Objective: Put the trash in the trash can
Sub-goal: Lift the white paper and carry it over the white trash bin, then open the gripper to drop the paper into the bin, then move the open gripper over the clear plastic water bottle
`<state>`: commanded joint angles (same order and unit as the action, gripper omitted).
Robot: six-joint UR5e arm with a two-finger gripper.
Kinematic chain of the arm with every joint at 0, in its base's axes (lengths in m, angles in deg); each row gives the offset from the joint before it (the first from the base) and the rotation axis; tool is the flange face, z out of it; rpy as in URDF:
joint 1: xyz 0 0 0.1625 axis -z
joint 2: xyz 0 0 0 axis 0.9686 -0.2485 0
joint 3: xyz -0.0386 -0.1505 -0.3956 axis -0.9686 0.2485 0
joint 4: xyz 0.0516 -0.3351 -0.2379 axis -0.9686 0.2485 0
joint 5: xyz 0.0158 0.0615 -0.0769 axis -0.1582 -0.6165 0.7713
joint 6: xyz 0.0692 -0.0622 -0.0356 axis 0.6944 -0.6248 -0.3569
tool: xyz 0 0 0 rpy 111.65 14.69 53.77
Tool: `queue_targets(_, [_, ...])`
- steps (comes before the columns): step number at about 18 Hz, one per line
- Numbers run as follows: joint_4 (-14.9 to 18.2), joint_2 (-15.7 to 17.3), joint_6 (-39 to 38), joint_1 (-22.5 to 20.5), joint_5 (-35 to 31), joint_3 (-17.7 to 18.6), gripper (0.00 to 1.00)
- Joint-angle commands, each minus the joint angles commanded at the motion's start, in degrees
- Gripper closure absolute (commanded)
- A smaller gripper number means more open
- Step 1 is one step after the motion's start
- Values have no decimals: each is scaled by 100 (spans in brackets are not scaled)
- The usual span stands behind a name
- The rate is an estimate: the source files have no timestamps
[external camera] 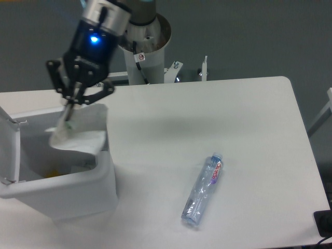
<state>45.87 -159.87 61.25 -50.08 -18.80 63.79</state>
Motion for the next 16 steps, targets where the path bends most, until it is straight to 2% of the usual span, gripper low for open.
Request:
queue_targets(2, [9, -193, 62, 18, -9, -44, 68])
queue_targets(5, [0, -326, 237, 18, -18, -105, 4])
queue_targets(6, [26, -326, 264, 18, -18, -123, 0])
queue_targets(10, [35, -282, 185, -69, -140, -281, 0])
queue_targets(11, [44, -300, 168, -201, -167, -351, 0])
queue_targets(14, [35, -343, 176, -956, -141, -343, 0])
queue_targets(15, [26, -396, 185, -1123, -141, -369, 0])
queue_targets(16, [17, -588, 194, -1377, -141, -422, 0])
